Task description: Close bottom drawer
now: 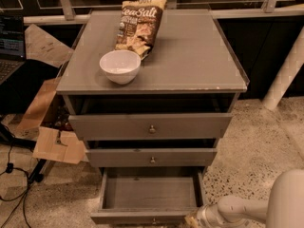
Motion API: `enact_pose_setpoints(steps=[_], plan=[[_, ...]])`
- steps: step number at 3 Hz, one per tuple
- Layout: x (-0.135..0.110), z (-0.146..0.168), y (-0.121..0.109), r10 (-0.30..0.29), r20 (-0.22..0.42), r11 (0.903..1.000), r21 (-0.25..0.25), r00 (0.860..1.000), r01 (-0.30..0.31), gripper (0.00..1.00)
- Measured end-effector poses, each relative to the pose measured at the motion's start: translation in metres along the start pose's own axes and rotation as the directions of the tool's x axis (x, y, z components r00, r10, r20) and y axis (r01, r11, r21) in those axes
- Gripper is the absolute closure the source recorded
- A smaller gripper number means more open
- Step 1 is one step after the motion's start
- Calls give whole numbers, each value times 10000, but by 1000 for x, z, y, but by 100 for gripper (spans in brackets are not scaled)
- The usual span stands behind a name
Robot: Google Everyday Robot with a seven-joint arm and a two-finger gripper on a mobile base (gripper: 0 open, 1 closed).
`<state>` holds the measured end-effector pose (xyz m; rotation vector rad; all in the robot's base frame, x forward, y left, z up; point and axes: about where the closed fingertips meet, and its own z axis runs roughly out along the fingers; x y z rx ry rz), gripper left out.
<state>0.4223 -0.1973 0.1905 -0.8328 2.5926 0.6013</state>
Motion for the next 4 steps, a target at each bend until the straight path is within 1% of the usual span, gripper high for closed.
enact_pose_setpoints(steps=[1,2,3,4], plan=[[1,3,-1,46,-60,10000,46,10000,-46,100],[2,14,-7,145,-171,9998,146,9997,-142,100],[-18,26,-19,-23,-164,9996,288,9999,27,100],[-38,31,-27,-354,-99,9988,326,9993,357,100]])
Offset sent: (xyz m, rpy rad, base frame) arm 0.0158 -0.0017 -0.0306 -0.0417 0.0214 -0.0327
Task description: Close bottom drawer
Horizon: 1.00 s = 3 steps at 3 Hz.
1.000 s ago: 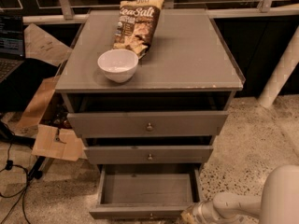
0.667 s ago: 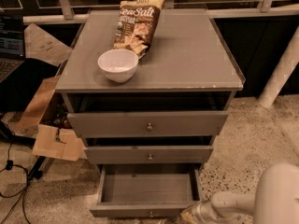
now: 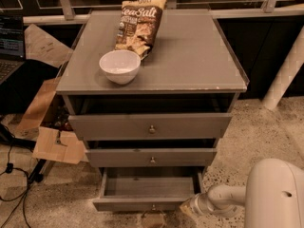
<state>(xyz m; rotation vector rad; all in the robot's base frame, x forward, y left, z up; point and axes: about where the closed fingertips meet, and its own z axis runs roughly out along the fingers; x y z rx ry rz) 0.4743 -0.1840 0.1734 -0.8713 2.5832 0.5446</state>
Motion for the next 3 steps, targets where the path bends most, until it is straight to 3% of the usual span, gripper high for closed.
enact_pose_setpoints(steps=[1,2,3], plan=[[-31,-2,-10,-551,123,9982,255,9984,547,100],[-86,-1,-24,-1507,160,9872,548,9885,1496,100],[-87,-1,-24,-1521,160,9870,546,9882,1510,100]])
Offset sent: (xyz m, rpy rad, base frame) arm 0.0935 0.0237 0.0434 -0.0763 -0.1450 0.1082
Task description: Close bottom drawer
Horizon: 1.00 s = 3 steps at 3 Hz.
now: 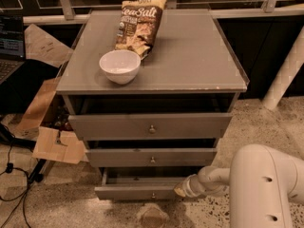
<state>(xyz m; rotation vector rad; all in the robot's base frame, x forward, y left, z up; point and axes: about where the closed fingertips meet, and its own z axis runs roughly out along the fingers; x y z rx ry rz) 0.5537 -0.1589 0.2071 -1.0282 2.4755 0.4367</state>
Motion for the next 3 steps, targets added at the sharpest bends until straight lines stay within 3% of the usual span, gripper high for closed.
enact_pose_setpoints(steps=[3], plan=[[50,-13,22,1171,61,9928,229,9931,-1172,100]])
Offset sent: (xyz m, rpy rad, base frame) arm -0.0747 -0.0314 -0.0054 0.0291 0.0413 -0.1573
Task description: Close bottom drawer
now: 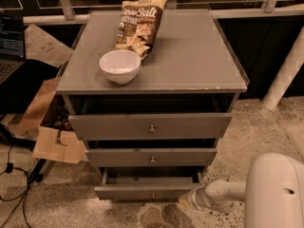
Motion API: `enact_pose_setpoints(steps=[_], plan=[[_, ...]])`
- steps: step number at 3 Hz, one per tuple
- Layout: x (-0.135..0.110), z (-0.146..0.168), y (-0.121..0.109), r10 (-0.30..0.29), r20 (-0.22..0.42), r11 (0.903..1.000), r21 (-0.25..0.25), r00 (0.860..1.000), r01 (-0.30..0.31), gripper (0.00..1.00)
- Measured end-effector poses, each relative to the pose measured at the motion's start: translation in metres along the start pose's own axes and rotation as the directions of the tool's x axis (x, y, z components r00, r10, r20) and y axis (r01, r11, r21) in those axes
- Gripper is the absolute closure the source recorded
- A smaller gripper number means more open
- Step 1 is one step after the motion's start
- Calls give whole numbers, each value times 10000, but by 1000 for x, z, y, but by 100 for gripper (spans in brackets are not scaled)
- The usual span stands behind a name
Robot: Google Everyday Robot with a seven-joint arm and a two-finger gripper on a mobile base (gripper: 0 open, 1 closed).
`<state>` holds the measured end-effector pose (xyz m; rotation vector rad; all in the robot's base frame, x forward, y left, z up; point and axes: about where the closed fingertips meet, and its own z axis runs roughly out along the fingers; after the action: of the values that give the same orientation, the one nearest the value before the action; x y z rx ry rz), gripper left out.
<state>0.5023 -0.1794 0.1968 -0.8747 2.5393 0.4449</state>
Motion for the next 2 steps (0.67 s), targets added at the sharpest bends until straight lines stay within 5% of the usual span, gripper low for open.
enact_pose_setpoints(steps=[2], plan=[[-12,9,-9,-278,-46,9996,-54,9996,278,100]])
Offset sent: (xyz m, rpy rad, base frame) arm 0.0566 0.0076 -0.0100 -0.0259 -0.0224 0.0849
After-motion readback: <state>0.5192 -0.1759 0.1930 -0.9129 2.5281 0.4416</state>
